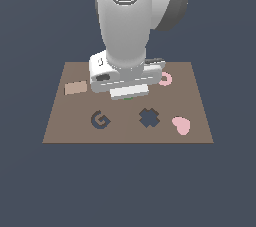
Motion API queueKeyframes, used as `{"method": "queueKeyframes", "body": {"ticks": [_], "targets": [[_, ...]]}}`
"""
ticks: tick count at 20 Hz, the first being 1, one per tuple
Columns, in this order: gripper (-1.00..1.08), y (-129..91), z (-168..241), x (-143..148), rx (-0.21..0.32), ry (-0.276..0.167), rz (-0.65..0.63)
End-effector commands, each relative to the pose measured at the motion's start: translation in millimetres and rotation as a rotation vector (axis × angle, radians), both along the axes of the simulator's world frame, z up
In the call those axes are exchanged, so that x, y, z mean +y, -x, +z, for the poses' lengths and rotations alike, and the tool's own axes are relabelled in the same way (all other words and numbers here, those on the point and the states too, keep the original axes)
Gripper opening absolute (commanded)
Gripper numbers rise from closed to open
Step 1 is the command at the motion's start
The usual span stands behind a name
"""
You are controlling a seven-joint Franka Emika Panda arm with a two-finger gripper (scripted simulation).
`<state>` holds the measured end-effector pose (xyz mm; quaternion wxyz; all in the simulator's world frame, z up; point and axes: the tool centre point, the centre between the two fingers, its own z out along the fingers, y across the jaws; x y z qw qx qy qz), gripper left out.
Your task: Insert a designated object into the corresponding slot on a board.
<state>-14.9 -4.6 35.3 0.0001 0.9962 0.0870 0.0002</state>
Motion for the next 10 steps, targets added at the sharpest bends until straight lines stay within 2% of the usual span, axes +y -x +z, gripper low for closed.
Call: {"method": "queueKeyframes", "body": {"ticks": [1, 10], "targets": [[-1.0, -17.7, 1.3, 6.8, -0.001, 0.0, 0.105], [-1.0, -64.6, 4.1, 39.3, 0.0, 0.0, 0.419]]}}
